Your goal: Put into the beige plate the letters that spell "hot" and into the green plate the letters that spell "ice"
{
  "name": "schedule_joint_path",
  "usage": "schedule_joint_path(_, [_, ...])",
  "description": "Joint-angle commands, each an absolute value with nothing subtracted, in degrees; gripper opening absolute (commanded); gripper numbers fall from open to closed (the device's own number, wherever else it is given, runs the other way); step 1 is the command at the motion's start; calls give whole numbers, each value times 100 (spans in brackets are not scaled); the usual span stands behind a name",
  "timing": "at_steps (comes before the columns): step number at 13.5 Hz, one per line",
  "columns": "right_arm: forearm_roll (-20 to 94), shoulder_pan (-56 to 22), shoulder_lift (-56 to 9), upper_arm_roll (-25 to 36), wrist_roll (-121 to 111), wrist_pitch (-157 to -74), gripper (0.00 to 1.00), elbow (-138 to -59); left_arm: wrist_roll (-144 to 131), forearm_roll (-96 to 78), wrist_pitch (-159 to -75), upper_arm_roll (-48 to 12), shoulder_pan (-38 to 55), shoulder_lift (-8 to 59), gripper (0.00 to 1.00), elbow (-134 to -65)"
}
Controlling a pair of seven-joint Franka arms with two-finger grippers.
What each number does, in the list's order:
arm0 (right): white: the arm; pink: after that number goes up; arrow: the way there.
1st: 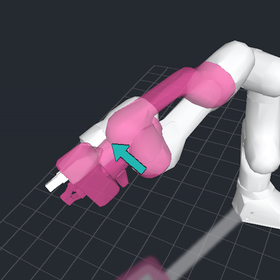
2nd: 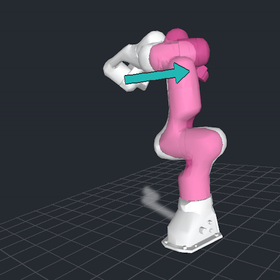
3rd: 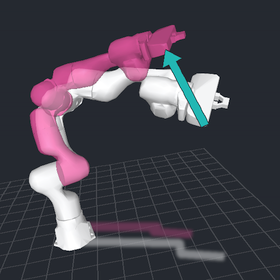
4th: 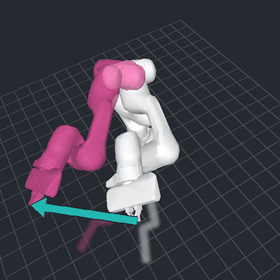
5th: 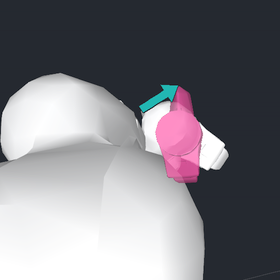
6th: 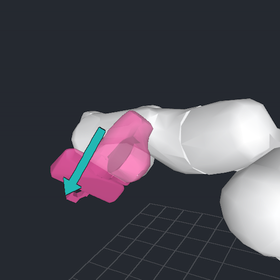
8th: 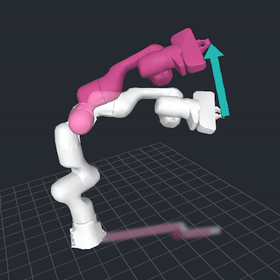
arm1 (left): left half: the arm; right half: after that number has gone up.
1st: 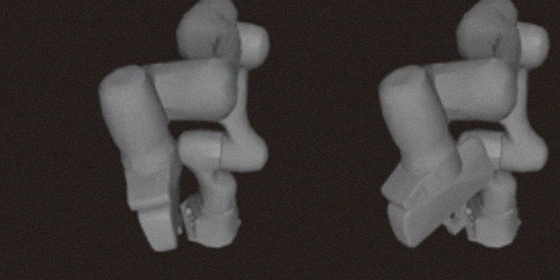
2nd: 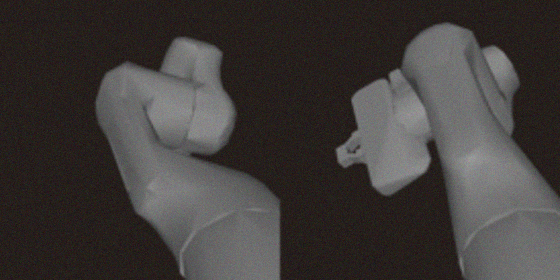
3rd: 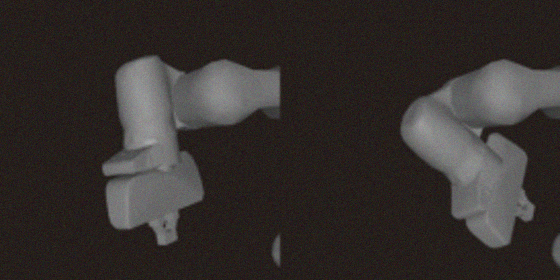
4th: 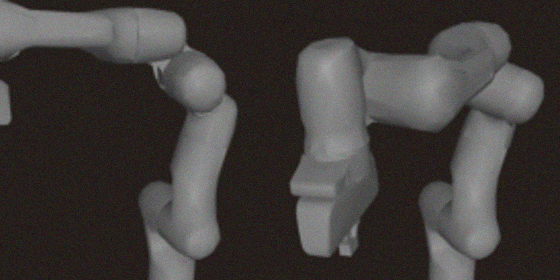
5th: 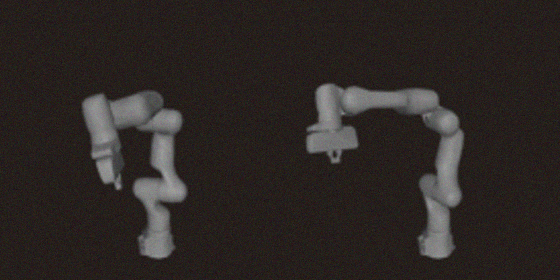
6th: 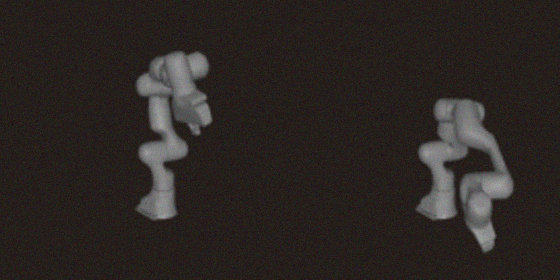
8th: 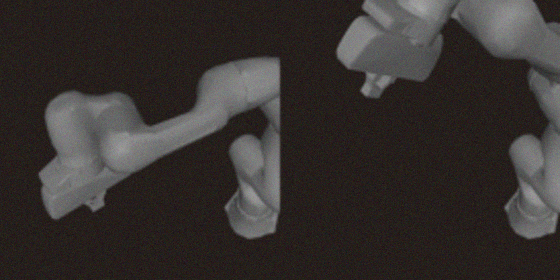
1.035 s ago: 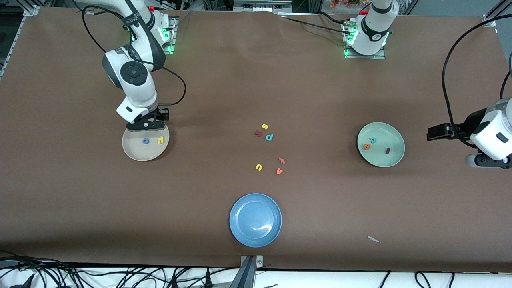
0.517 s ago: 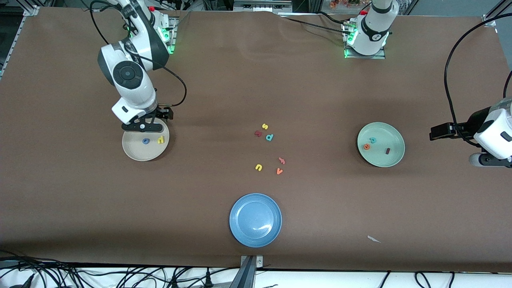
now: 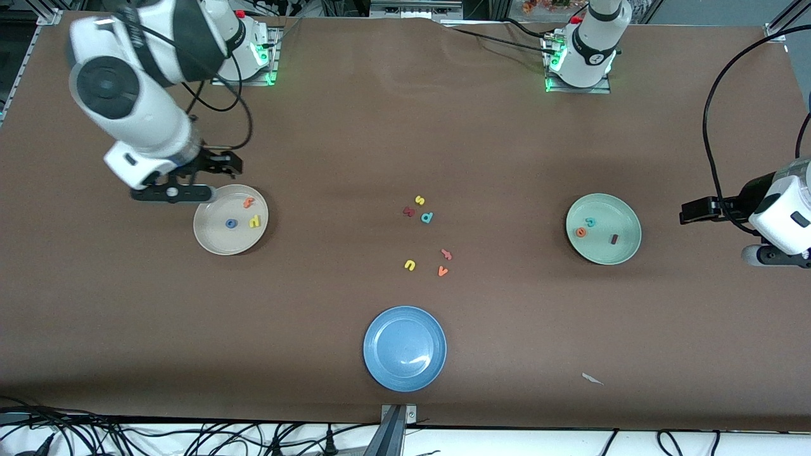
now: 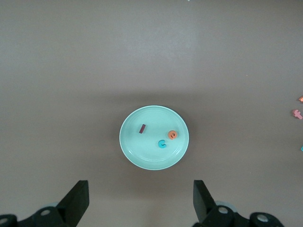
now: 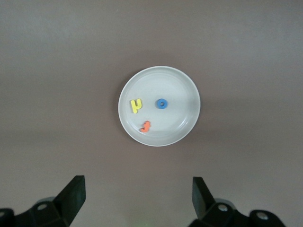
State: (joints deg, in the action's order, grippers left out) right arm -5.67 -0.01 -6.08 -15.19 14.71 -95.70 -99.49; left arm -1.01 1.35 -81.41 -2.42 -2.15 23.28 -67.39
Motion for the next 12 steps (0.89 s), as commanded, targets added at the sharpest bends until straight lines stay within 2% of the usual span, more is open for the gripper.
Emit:
schedule_joint_path(1, [-115, -70, -624, -820, 627, -8958, 100, -9292, 18, -52, -8209, -202, -211, 2276, 97, -6812])
schedule_joint_path(5, [-123, -395, -448, -71, 299, -8842, 100, -9176, 17, -44, -8191, -202, -185, 2276, 99, -6812])
schedule_joint_path(12, [-123, -510, -474, -9, 308, -8736, 100, -8957, 9, -44, -8174, -202, -229, 2276, 100, -6812])
